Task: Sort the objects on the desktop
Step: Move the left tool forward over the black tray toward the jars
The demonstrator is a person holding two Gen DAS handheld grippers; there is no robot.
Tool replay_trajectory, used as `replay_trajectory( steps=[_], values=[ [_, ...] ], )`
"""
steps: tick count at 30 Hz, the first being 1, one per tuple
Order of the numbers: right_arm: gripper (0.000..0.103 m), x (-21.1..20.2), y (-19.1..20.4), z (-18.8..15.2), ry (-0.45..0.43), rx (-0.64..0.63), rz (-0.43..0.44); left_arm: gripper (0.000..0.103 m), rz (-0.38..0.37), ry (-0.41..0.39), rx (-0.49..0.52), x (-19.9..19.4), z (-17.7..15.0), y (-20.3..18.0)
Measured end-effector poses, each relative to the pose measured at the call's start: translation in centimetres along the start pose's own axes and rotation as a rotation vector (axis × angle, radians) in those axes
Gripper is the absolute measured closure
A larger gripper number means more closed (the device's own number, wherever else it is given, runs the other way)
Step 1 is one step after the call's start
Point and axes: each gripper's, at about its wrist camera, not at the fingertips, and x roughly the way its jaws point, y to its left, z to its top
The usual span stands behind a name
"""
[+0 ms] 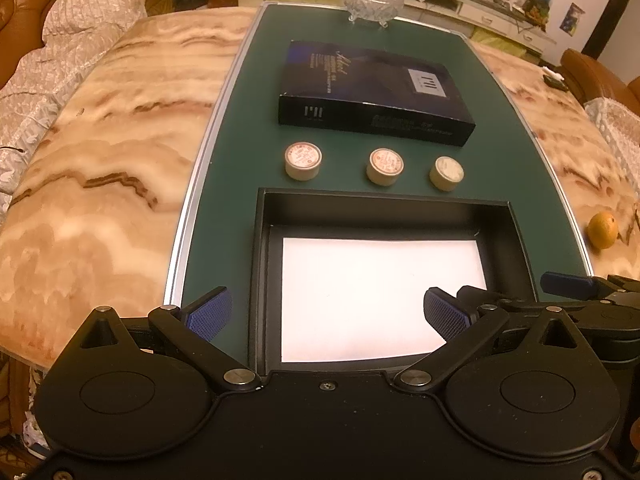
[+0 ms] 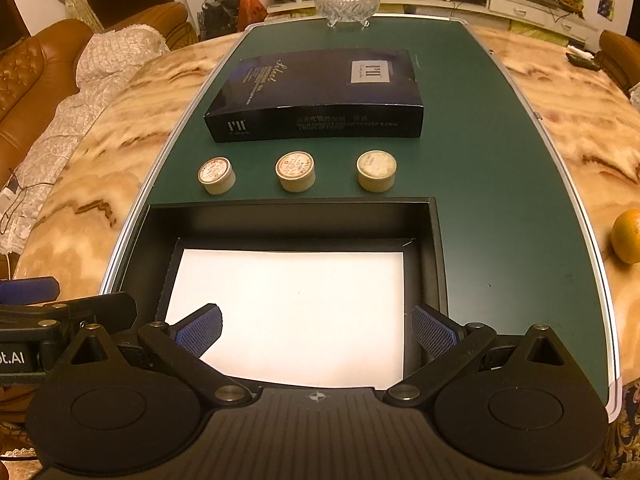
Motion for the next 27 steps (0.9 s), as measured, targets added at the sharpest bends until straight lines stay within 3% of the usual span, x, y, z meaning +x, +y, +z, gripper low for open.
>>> replay_trajectory(
  steps=[16, 27],
  values=[
    [0.000, -0.2, -0.6, 1.1, -0.048, -0.002, -0.027, 0.000, 0.063, -0.033, 0.012, 0.1, 0.9, 0.0],
    [0.000, -0.3, -0.7, 2.3, -0.066, -0.015, -0.031, 0.000, 0.061, -0.049, 0.025, 0.0, 1.9, -0.6]
  ],
)
